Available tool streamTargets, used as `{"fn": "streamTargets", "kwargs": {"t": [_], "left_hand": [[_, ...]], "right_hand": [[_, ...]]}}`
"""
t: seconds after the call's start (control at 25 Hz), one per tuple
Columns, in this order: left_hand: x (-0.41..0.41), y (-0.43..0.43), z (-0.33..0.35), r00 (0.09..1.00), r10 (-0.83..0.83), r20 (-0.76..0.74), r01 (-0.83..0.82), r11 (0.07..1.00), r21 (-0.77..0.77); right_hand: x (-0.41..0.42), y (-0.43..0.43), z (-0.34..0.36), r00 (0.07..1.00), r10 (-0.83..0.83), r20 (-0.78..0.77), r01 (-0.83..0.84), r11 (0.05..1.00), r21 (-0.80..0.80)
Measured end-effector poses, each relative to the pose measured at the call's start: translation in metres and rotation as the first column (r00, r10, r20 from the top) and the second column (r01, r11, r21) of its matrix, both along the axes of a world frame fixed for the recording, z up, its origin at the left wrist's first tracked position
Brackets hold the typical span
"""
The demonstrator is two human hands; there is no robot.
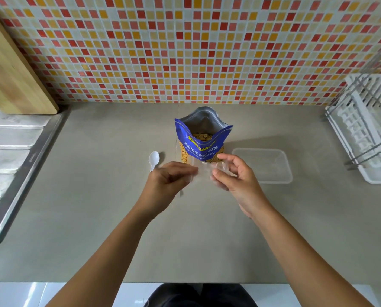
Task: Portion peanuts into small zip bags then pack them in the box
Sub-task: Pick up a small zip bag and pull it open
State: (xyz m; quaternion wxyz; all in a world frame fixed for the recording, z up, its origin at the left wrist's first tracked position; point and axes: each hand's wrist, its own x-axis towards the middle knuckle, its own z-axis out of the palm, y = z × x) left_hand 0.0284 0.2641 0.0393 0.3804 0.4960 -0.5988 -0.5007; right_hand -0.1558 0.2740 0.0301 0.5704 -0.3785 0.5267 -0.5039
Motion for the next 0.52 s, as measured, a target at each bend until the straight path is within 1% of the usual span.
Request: {"fn": "streamTargets", "kwargs": {"t": [0.04,0.08,0.16,0.2,0.28,0.32,0.4,0.44,0.52], "left_hand": [[0.0,-0.001,0.001,0.997,0.009,0.073,-0.006,0.999,-0.048],[0.0,-0.001,0.002,0.995,0.034,0.094,-0.029,0.998,-0.052],[-0.001,-0.003,0.005,0.995,0.076,0.066,-0.077,0.997,0.01],[-0.001,-0.004,0.006,0.996,0.084,0.03,-0.086,0.995,0.06],[-0.001,-0.005,0.01,0.997,0.074,-0.037,-0.067,0.986,0.153],[-0.002,-0.005,0.013,0.997,0.061,-0.057,-0.049,0.982,0.185],[-0.004,-0.007,0.015,0.993,0.067,-0.102,-0.041,0.97,0.241],[-0.005,-0.008,0.015,0.984,0.089,-0.152,-0.045,0.96,0.276],[-0.01,-0.01,0.016,0.94,0.149,-0.308,-0.03,0.932,0.361]], "right_hand": [[-0.001,0.001,0.002,1.0,0.015,0.006,-0.015,1.0,0.006],[-0.002,0.001,0.003,0.999,0.026,0.024,-0.026,1.0,-0.001],[-0.007,0.001,0.006,0.996,0.066,0.056,-0.064,0.997,-0.043],[-0.009,0.001,0.007,0.994,0.105,0.032,-0.103,0.993,-0.061],[-0.014,0.0,0.008,0.979,0.188,-0.072,-0.194,0.978,-0.081],[-0.015,-0.001,0.005,0.972,0.196,-0.132,-0.208,0.975,-0.08],[-0.015,-0.001,0.003,0.968,0.114,-0.226,-0.137,0.987,-0.088],[-0.014,-0.002,0.003,0.972,0.048,-0.23,-0.072,0.993,-0.096],[-0.014,-0.003,0.001,0.979,-0.04,-0.201,0.022,0.996,-0.091]]}}
